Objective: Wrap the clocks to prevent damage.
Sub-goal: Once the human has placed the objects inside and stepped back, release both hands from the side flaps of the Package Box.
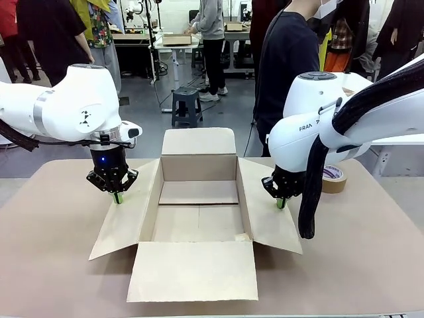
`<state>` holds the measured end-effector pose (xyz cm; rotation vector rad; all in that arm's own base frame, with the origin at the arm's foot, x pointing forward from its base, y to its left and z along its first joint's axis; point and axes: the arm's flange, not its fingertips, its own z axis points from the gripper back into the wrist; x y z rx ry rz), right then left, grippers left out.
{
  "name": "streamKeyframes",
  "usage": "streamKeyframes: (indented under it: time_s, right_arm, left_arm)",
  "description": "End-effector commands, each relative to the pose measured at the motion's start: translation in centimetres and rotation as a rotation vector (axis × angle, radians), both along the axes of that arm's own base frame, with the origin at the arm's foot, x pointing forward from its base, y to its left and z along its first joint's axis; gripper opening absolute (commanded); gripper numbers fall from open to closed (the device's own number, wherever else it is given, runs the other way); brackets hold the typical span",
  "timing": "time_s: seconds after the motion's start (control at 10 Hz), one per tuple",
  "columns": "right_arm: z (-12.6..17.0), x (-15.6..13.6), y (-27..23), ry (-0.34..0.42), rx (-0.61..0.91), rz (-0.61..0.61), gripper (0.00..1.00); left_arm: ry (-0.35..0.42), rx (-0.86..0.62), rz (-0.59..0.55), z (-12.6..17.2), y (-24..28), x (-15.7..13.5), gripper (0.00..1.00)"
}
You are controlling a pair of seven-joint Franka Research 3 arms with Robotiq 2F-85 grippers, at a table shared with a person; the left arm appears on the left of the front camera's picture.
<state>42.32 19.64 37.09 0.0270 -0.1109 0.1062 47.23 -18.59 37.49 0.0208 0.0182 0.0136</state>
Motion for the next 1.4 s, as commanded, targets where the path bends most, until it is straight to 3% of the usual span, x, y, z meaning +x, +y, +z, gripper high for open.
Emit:
streamKeyframes:
  time_s: [0.0,1.3]
  right_arm:
    - [-0.31,0.04,-0.02,0.002,-0.01,-0.01,0.01]
    - [-0.31,0.04,-0.02,0.002,-0.01,-0.01,0.01]
  left_arm:
    - [0.0,-0.001,-0.005,-0.04,-0.02,-0.01,0.0]
    - [0.0,-0.001,-0.005,-0.04,-0.02,-0.01,0.0]
